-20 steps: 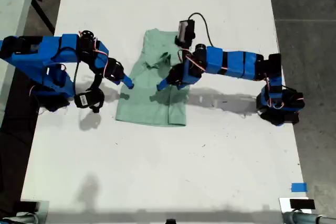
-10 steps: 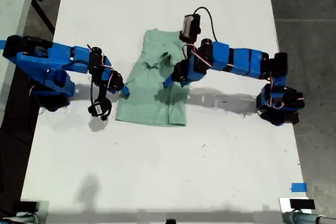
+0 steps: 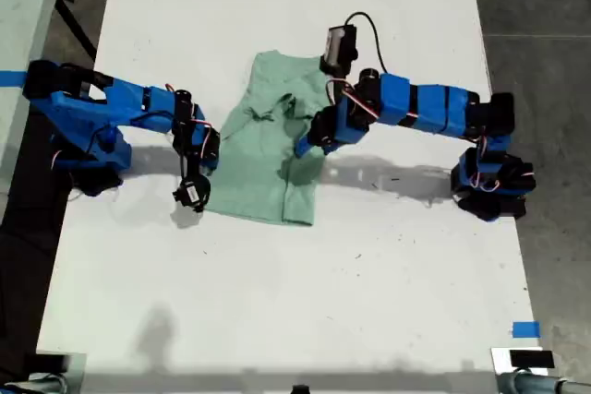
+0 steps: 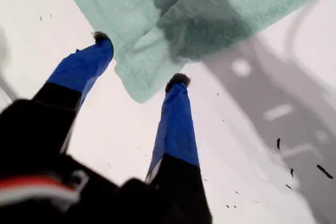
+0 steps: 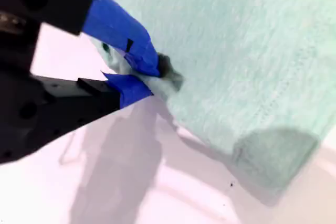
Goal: Fold t-shirt
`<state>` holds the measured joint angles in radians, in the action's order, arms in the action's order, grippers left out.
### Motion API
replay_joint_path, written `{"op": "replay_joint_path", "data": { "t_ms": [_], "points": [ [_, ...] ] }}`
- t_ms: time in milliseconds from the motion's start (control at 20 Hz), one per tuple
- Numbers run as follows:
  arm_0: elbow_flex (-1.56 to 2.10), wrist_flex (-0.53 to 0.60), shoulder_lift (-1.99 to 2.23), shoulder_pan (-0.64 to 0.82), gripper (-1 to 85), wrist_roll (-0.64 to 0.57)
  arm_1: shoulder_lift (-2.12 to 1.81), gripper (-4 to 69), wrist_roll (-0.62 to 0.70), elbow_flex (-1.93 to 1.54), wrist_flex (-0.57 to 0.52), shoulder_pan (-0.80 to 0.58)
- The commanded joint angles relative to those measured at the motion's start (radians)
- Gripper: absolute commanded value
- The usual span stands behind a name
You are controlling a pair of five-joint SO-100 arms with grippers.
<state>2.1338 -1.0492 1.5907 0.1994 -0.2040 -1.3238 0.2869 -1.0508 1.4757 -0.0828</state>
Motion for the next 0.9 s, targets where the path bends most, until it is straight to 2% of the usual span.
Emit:
{"op": "replay_joint_path", "data": {
  "t_ms": [0,250,350,450,850],
  "points": [
    [-0.017,-0.057,0.117,0.020,0.0,0.009,-0.087,25.4,-0.005,0.000,-0.014,0.011],
    [-0.074,-0.293,0.387,0.110,0.0,-0.011,-0.087,24.8,0.002,-0.005,-0.026,0.008],
    [-0.103,-0.313,0.419,0.121,0.0,-0.021,-0.087,24.8,0.002,-0.009,-0.029,0.008],
    [-0.155,-0.284,0.368,0.077,0.0,-0.015,-0.087,24.7,-0.002,-0.009,-0.029,0.008],
    [-0.555,-0.253,-0.144,-0.101,0.0,0.035,-0.091,24.5,-0.009,-0.014,-0.032,0.014]
  ]
}}
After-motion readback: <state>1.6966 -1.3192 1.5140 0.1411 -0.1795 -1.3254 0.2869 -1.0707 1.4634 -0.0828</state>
